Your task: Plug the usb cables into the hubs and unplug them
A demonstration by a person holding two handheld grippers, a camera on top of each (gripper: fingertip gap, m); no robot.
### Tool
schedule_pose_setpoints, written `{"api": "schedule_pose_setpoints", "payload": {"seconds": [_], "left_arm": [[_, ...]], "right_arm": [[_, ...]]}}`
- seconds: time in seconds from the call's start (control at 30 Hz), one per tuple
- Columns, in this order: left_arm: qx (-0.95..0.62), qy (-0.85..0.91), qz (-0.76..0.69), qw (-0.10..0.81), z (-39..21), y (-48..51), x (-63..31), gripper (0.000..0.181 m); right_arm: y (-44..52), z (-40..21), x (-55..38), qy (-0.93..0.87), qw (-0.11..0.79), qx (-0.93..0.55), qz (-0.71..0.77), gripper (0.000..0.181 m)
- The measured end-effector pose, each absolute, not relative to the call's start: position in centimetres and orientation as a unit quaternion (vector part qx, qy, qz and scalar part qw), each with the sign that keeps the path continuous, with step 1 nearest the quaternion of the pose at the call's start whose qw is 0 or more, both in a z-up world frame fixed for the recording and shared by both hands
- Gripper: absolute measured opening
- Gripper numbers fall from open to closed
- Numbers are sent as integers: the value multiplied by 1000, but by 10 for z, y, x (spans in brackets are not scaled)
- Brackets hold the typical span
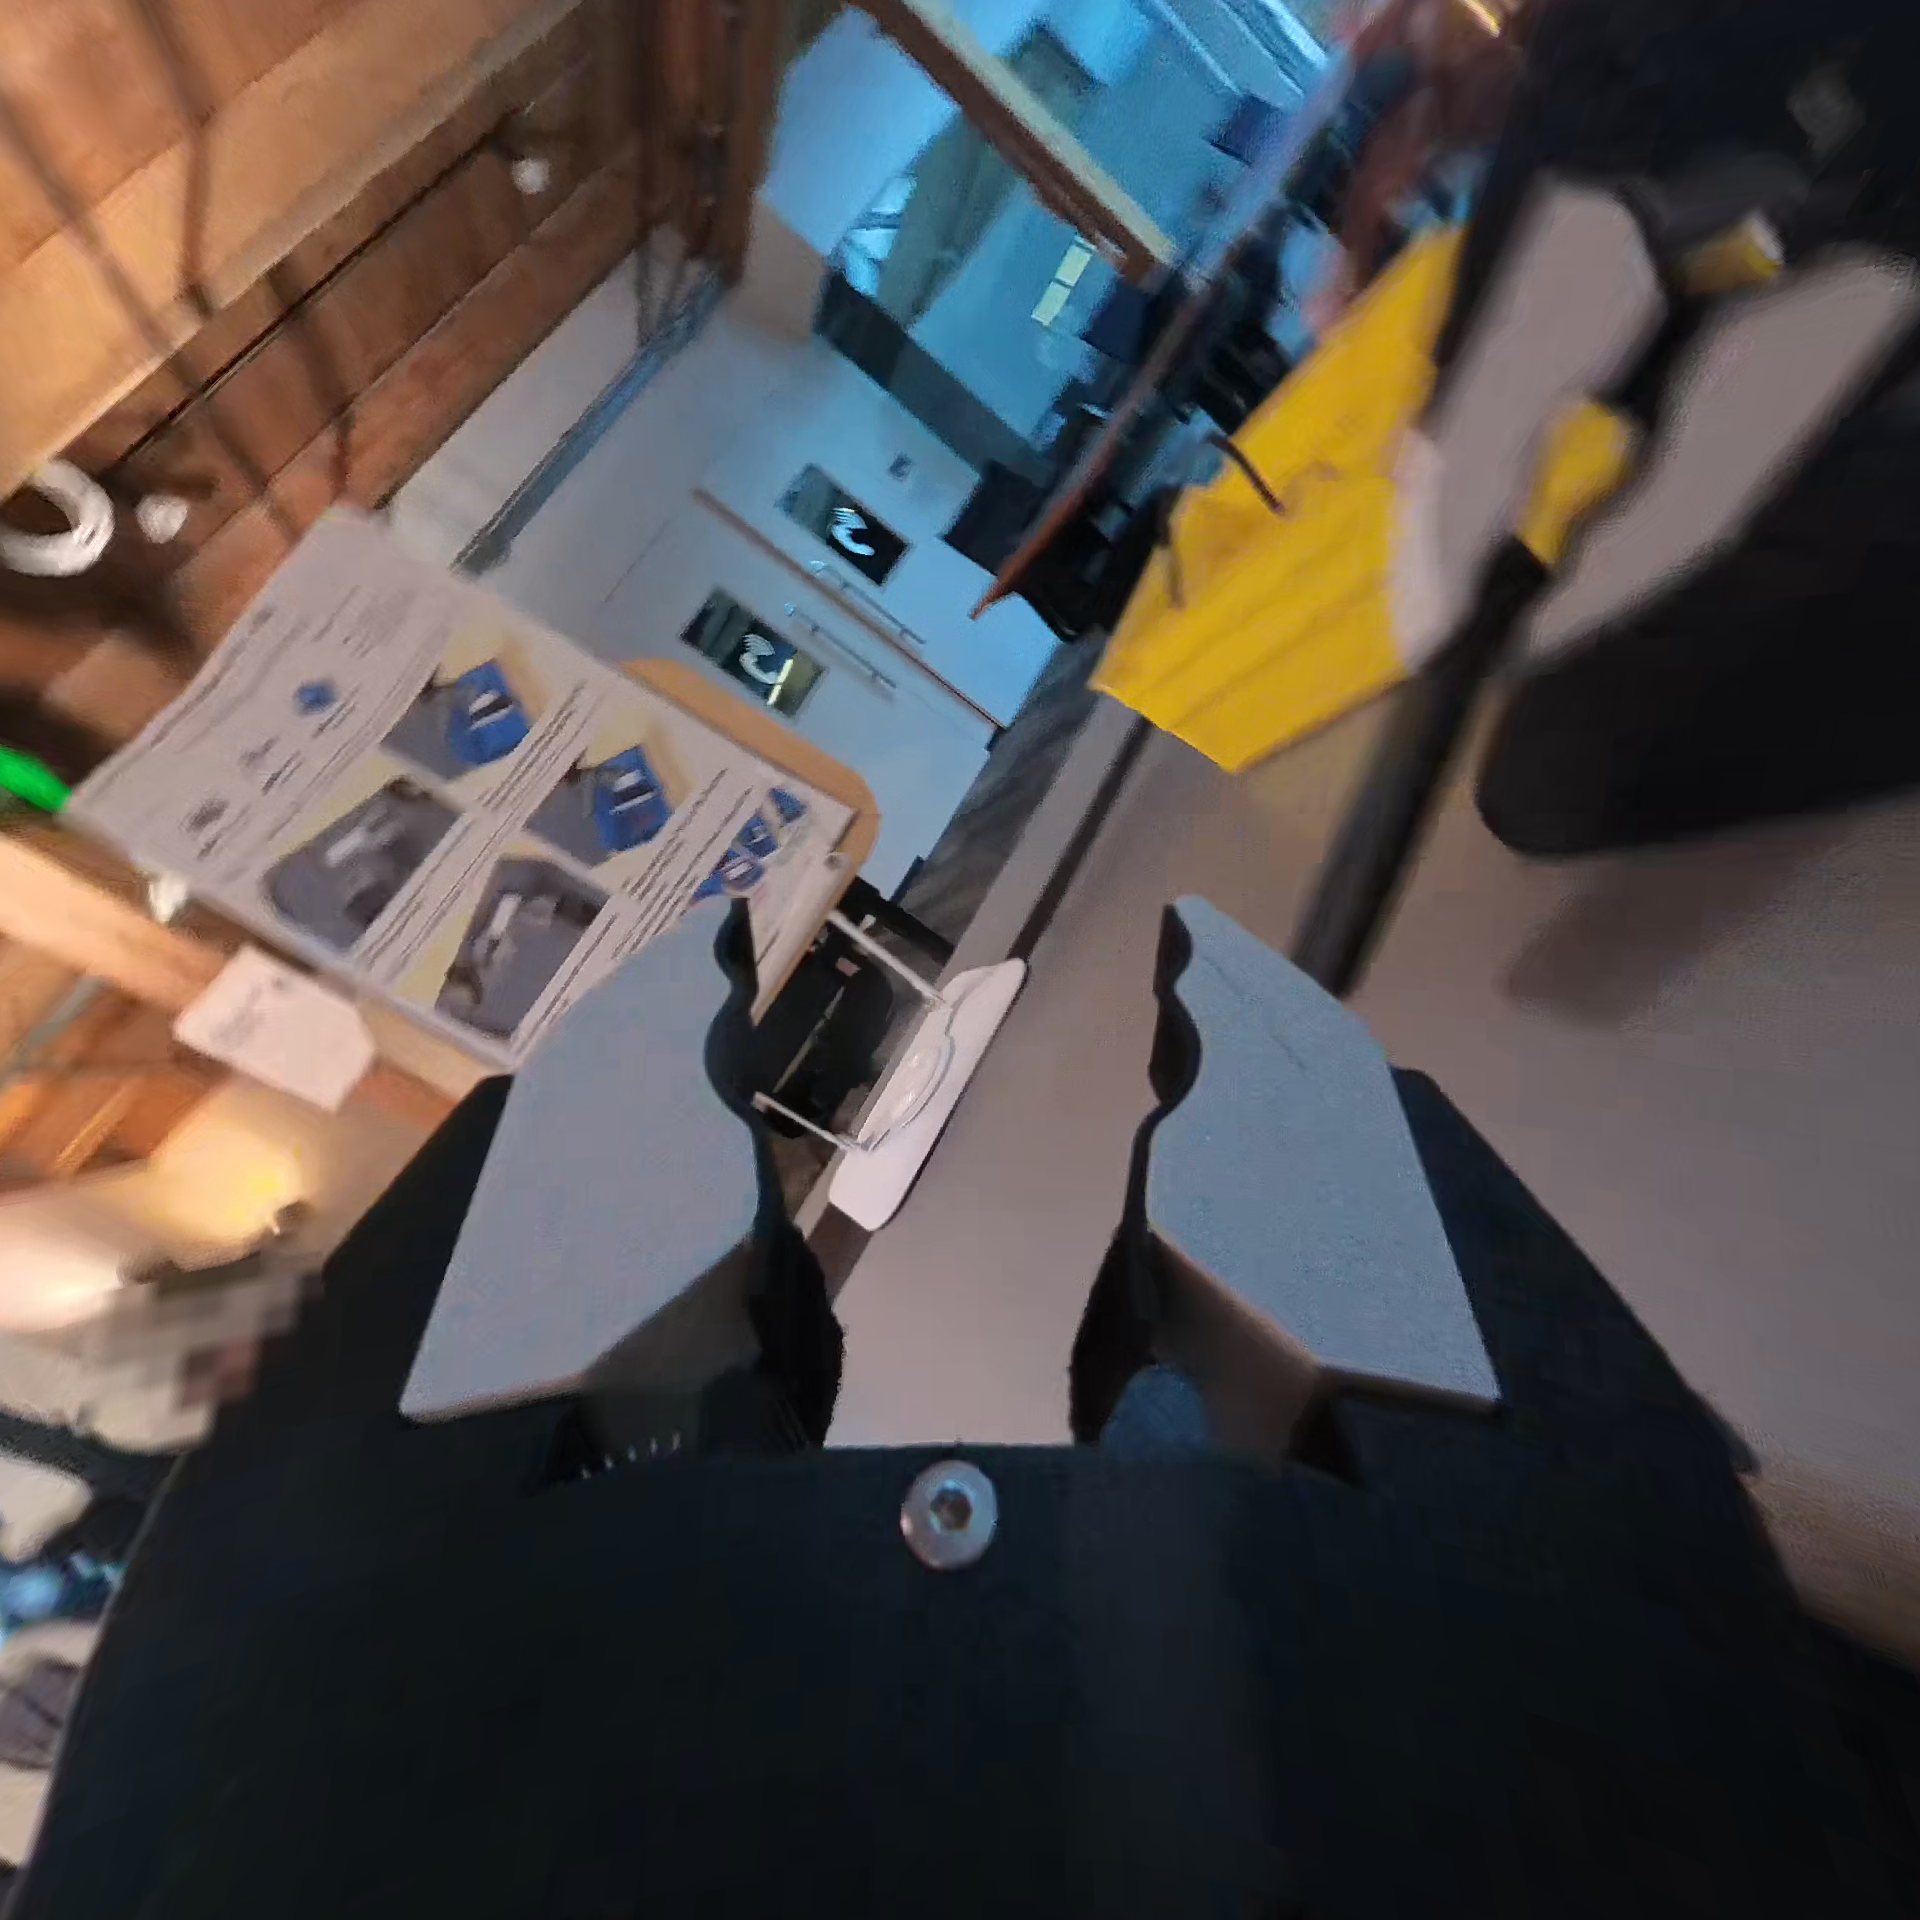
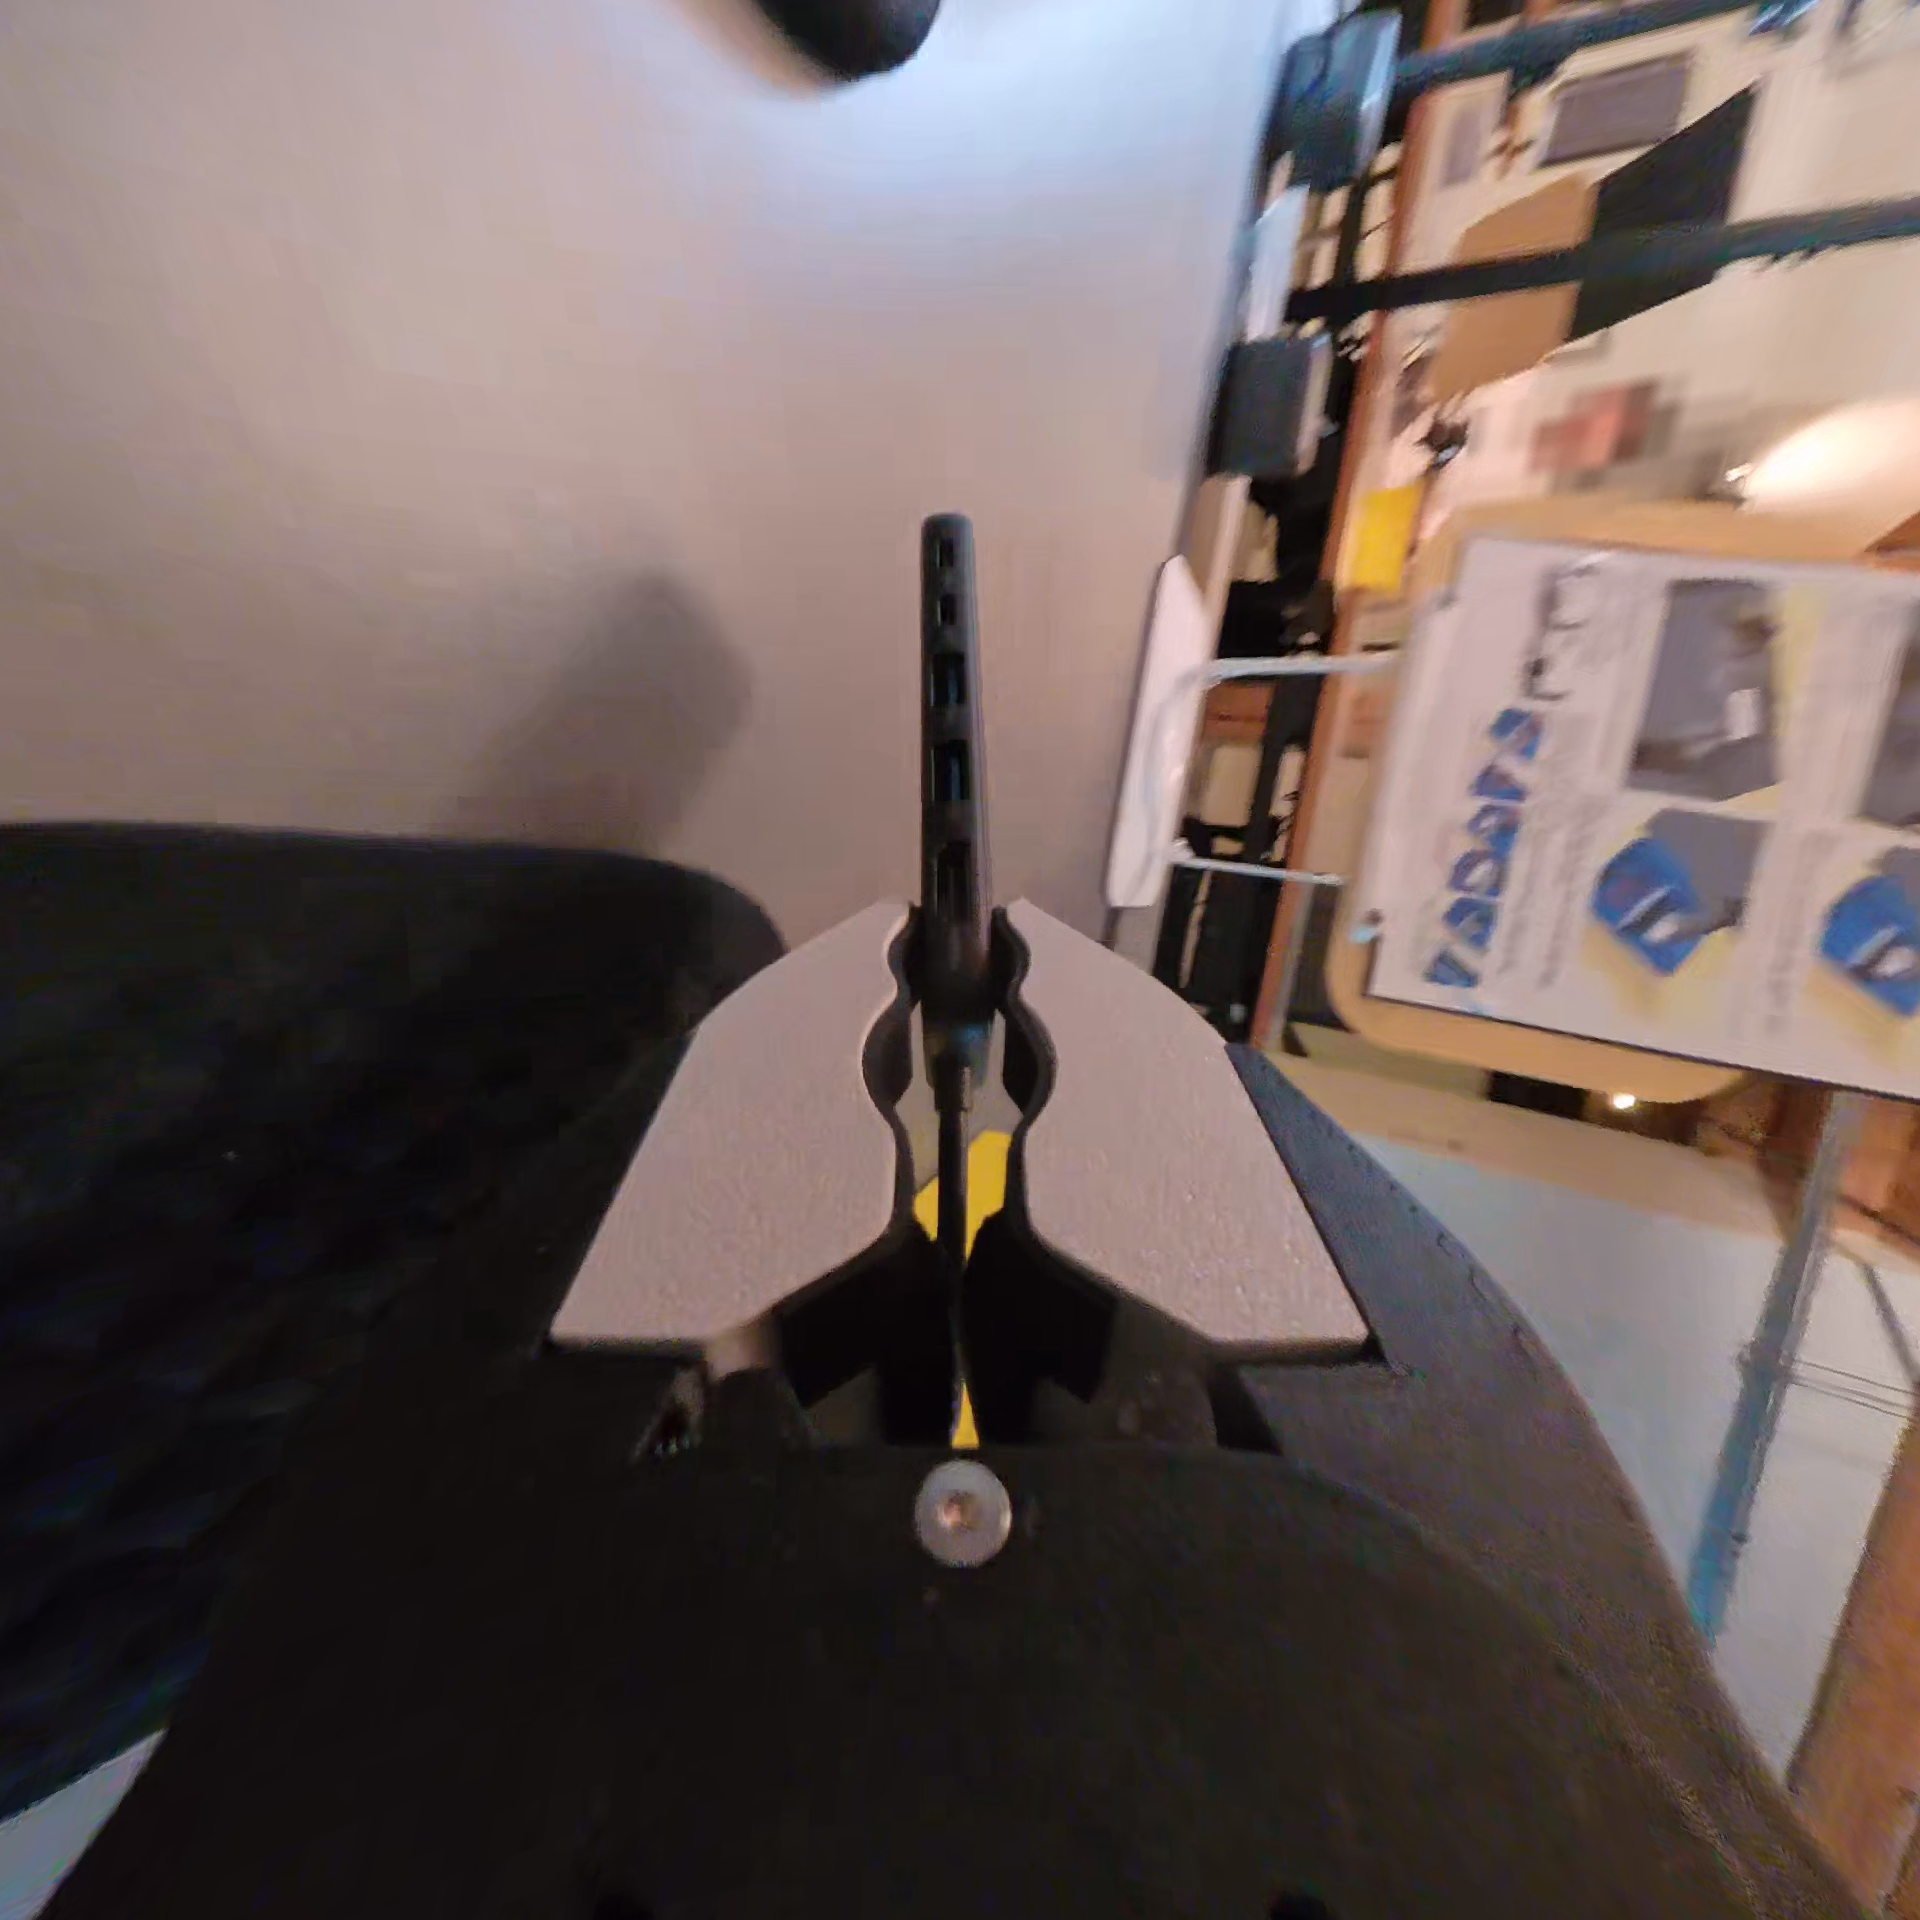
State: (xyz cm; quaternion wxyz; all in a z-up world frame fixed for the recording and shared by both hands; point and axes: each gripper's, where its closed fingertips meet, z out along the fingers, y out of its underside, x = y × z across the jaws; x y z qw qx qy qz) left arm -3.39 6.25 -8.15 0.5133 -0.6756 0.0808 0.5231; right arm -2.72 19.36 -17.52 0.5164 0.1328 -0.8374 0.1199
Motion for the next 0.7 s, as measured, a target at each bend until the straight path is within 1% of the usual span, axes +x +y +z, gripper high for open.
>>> {"api": "schedule_pose_setpoints", "payload": {"seconds": [0.13, 0.2, 0.23, 0.27, 0.33, 0.4, 0.47, 0.57, 0.63, 0.7], "left_arm": [[-610, -33, 494, 619, -24, 2, -32, 76], [-597, -74, 487, 633, -8, -31, -31, 76], [-609, -91, 484, 622, -8, -47, -32, 76], [-634, -108, 479, 597, -14, -63, -34, 76], [-682, -153, 491, 520, -31, -103, -40, 74], [-687, -241, 524, 441, -39, -157, -50, 72], [-659, -331, 551, 390, -40, -205, -53, 71], [-647, -384, 536, 384, -48, -230, -51, 66], [-689, -381, 488, 377, -69, -222, -54, 64], [-753, -338, 448, 345, -97, -212, -62, 60]], "right_arm": [[199, -205, -27, -875, 453, 113, 130, 12], [200, -215, -24, -892, 420, 98, 137, 13], [201, -218, -22, -899, 405, 92, 141, 16], [201, -221, -19, -906, 389, 83, 149, 23], [201, -225, -14, -917, 355, 53, 173, 38], [199, -225, -9, -922, 323, 20, 212, 46], [190, -217, -1, -913, 301, 7, 274, 52], [177, -191, 8, -878, 298, 6, 374, 56], [174, -176, 13, -858, 306, 11, 411, 57], [174, -165, 17, -847, 319, 19, 425, 57]]}}
